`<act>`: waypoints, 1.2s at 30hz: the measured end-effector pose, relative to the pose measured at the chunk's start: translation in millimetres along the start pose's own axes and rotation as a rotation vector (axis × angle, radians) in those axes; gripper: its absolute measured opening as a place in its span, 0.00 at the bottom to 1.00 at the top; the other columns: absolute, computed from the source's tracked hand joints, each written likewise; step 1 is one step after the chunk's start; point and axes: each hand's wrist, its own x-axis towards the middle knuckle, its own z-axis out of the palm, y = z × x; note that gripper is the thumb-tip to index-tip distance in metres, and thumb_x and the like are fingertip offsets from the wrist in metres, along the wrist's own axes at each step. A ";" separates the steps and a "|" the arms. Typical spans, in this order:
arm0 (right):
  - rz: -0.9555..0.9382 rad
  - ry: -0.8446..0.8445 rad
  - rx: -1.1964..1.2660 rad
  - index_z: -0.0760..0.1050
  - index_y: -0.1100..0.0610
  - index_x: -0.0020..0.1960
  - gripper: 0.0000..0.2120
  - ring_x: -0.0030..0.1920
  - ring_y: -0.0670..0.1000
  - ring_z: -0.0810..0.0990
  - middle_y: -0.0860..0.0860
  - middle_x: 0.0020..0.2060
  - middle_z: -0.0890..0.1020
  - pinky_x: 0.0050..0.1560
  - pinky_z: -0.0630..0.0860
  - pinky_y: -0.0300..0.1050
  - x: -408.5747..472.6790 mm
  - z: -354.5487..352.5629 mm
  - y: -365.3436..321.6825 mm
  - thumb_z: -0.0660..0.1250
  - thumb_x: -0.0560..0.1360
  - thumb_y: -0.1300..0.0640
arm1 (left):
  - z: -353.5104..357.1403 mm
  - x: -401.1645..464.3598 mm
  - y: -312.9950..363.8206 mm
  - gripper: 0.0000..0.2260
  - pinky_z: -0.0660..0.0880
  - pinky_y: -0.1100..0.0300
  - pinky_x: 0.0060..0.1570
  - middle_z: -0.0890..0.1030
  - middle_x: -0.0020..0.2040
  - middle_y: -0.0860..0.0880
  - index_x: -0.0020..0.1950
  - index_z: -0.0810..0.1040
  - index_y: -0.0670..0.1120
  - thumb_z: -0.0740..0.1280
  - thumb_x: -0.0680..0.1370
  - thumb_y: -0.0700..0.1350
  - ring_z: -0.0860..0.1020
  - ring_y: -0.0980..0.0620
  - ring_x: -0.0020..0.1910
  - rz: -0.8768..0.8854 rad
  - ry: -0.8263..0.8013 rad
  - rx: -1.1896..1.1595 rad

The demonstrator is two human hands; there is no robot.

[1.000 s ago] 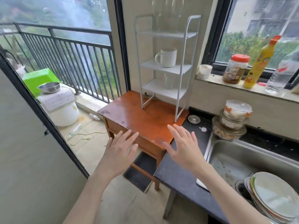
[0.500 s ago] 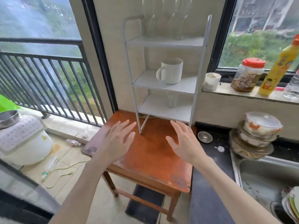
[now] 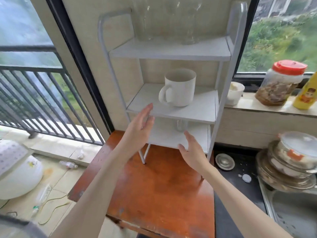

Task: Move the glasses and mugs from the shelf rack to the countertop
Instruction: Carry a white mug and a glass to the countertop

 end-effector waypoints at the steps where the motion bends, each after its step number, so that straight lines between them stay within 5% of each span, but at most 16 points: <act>1: 0.023 0.003 0.059 0.49 0.51 0.75 0.28 0.74 0.51 0.58 0.50 0.75 0.59 0.70 0.56 0.44 7.6 0.2 0.6 0.56 0.79 0.54 | 3.1 10.6 4.9 0.20 0.60 0.77 0.61 0.65 0.71 0.56 0.73 0.60 0.51 0.55 0.80 0.46 0.63 0.62 0.69 0.012 0.014 -0.036; 7: 0.041 0.074 0.296 0.59 0.53 0.72 0.22 0.70 0.49 0.65 0.50 0.69 0.69 0.66 0.62 0.41 39.9 4.6 -1.6 0.54 0.79 0.61 | 11.2 50.6 18.2 0.21 0.66 0.78 0.55 0.71 0.66 0.55 0.72 0.61 0.48 0.58 0.80 0.42 0.69 0.62 0.64 0.009 0.065 -0.188; 13: 0.101 0.081 0.359 0.69 0.60 0.64 0.15 0.63 0.50 0.72 0.54 0.63 0.75 0.57 0.66 0.39 55.3 3.4 -8.0 0.55 0.79 0.58 | 16.0 72.8 14.8 0.11 0.69 0.59 0.60 0.80 0.48 0.54 0.60 0.73 0.50 0.58 0.79 0.47 0.77 0.60 0.52 -0.052 0.095 -0.215; 16: 0.134 0.078 0.372 0.70 0.61 0.61 0.17 0.53 0.53 0.74 0.56 0.59 0.76 0.55 0.69 0.45 56.6 2.8 -11.4 0.56 0.79 0.52 | 22.3 79.2 13.0 0.09 0.69 0.55 0.60 0.77 0.39 0.56 0.49 0.76 0.49 0.58 0.79 0.50 0.75 0.56 0.48 -0.112 0.130 -0.238; 19: 0.131 0.087 0.412 0.69 0.63 0.48 0.12 0.49 0.60 0.75 0.59 0.46 0.75 0.55 0.73 0.53 50.5 4.2 -13.8 0.56 0.78 0.53 | 23.1 80.5 14.0 0.11 0.65 0.52 0.61 0.73 0.33 0.56 0.43 0.75 0.47 0.58 0.79 0.51 0.72 0.53 0.44 -0.127 0.091 -0.382; 22: 0.135 0.098 0.423 0.65 0.59 0.40 0.13 0.40 0.58 0.70 0.62 0.38 0.69 0.41 0.66 0.47 38.3 5.8 -16.5 0.57 0.78 0.51 | 24.5 76.5 15.9 0.14 0.64 0.54 0.56 0.69 0.30 0.57 0.37 0.69 0.45 0.57 0.78 0.52 0.68 0.54 0.36 -0.127 0.043 -0.415; 27: 0.149 0.110 0.348 0.66 0.55 0.39 0.14 0.34 0.46 0.69 0.49 0.33 0.70 0.34 0.64 0.38 14.0 6.1 -16.7 0.52 0.80 0.50 | 26.4 54.5 18.1 0.14 0.63 0.55 0.48 0.65 0.26 0.58 0.34 0.64 0.48 0.56 0.80 0.49 0.64 0.55 0.32 -0.082 0.064 -0.432; 32: 0.143 0.179 0.374 0.72 0.55 0.43 0.14 0.42 0.45 0.76 0.46 0.38 0.76 0.40 0.70 0.33 -32.2 8.5 -19.6 0.52 0.80 0.52 | 20.4 16.0 25.0 0.15 0.62 0.56 0.43 0.64 0.29 0.56 0.34 0.63 0.48 0.56 0.80 0.49 0.64 0.55 0.33 -0.048 0.084 -0.500; 36: 0.135 0.252 0.390 0.75 0.54 0.43 0.14 0.48 0.49 0.78 0.50 0.43 0.79 0.52 0.75 0.47 -87.3 12.3 -22.3 0.54 0.79 0.52 | 17.0 -25.5 30.9 0.15 0.63 0.56 0.44 0.66 0.28 0.57 0.33 0.66 0.49 0.56 0.80 0.48 0.65 0.55 0.34 -0.016 0.044 -0.513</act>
